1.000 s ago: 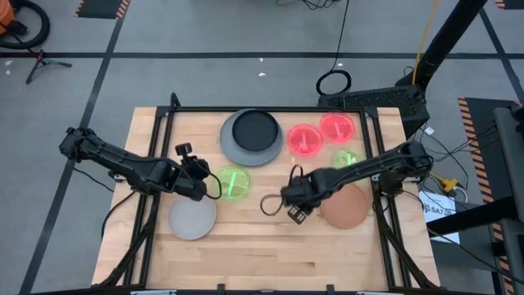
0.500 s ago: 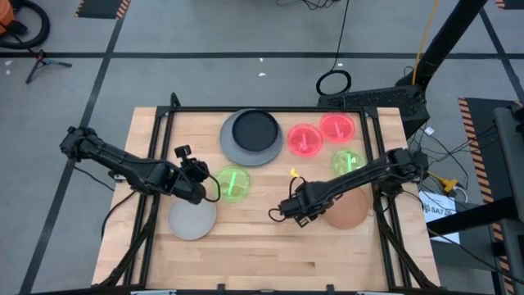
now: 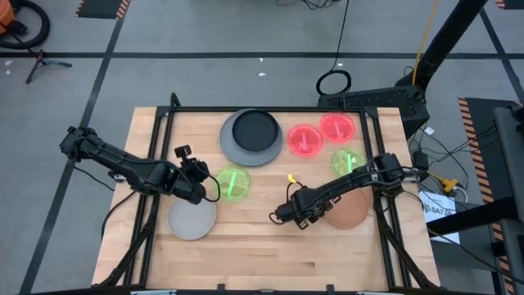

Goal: Stack plastic plates
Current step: Stack the brown plate on top of the black plate

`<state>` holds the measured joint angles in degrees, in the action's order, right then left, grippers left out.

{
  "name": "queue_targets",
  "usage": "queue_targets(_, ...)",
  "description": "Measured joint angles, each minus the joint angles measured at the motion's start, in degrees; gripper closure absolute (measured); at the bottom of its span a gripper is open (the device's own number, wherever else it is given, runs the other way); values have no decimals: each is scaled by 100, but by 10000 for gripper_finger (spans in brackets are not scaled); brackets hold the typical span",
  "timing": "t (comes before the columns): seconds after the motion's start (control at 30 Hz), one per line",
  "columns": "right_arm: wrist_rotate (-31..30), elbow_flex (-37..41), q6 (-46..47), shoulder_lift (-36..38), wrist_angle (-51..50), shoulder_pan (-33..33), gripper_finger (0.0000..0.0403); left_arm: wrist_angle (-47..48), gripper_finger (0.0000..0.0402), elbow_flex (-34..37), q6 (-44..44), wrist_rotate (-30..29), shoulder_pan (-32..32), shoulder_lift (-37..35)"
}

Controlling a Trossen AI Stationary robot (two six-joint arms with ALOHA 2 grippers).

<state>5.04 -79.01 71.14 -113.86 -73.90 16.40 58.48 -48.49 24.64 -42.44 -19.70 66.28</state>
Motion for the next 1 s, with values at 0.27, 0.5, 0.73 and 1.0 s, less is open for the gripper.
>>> queue_targets(0.27, -63, 2, -50, -30, -9, 0, 273, 0, 314, 0, 9, 0, 2, 0)
queue_targets(0.5, -74, 360, -50, -28, 64, 1, 282, 0, 314, 0, 19, 0, 2, 0)
queue_targets(0.73, -42, 554, -298, -9, 443, 17, 309, 0, 314, 0, 33, 2, 1, 0)
queue_targets(1.0, 101, 560, -404, -7, 648, 20, 378, 0, 314, 0, 33, 2, 2, 0)
